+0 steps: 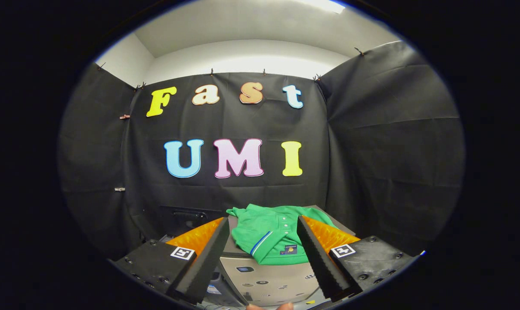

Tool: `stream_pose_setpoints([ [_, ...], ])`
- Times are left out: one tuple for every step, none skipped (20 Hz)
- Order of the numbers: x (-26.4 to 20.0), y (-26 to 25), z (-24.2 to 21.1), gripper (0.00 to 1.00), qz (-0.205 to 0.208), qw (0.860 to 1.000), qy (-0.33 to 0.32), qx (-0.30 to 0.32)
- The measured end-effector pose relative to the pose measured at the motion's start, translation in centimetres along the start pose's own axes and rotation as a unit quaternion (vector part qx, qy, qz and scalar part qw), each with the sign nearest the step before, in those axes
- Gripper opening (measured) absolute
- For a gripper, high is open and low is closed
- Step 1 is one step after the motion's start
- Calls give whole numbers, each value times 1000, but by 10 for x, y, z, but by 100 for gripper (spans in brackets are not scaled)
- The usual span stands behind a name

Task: Put the clothes into the washing machine and then close the washing machine lid.

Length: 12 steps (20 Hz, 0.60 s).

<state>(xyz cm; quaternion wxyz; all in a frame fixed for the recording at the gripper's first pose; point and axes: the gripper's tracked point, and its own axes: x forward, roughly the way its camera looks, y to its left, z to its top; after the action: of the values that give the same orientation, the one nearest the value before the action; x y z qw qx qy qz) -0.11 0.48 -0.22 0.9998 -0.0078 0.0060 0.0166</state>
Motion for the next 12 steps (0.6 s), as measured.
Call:
stream_pose_setpoints([
  [4,0,0,99,1,1000,4,-3],
  [9,0,0,99,2,1000,8,-9],
  [15,-1,0,99,2,1000,12,-16],
  [21,-2,0,99,0,1000,18,-20],
  [29,-4,1,99,0,999,26,-24],
  [36,-5,1,99,0,999,35,-28],
  [46,-6,2,99,2,999,45,-29],
  [56,-10,2,99,0,998,59,-30],
  [66,-13,0,99,-1,997,75,-34],
  [77,-16,-2,99,-4,995,90,-38],
  [88,-20,-5,99,-4,994,108,-34],
  [98,-20,-9,100,0,992,127,-28],
])
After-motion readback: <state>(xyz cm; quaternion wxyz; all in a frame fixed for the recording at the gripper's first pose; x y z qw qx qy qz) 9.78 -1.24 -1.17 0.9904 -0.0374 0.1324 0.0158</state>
